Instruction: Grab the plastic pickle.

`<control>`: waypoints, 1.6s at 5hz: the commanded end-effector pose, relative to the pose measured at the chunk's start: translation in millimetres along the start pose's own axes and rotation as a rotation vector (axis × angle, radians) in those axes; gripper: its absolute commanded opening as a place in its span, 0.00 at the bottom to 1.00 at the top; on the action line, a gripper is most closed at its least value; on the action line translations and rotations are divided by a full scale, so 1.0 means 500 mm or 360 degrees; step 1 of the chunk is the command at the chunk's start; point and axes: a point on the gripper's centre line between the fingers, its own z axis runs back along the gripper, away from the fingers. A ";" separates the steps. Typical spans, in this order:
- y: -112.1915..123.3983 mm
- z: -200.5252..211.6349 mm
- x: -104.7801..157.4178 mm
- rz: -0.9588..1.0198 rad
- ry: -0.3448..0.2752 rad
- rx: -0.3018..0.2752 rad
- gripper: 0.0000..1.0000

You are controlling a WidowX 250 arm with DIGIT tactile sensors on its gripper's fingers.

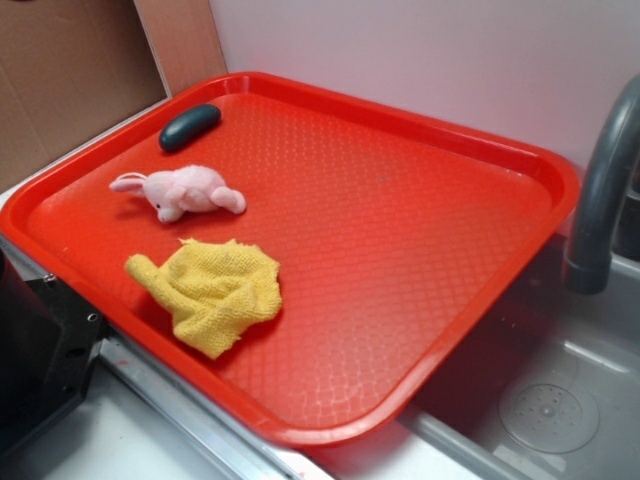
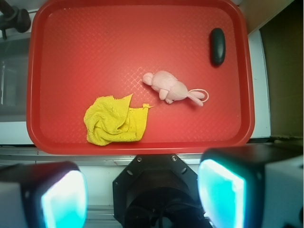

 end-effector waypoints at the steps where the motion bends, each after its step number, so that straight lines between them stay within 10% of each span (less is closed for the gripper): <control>1: 0.000 0.000 0.000 0.0000 0.0000 0.0000 1.00; 8: 0.340 -0.228 0.314 0.0136 -0.0039 0.0084 1.00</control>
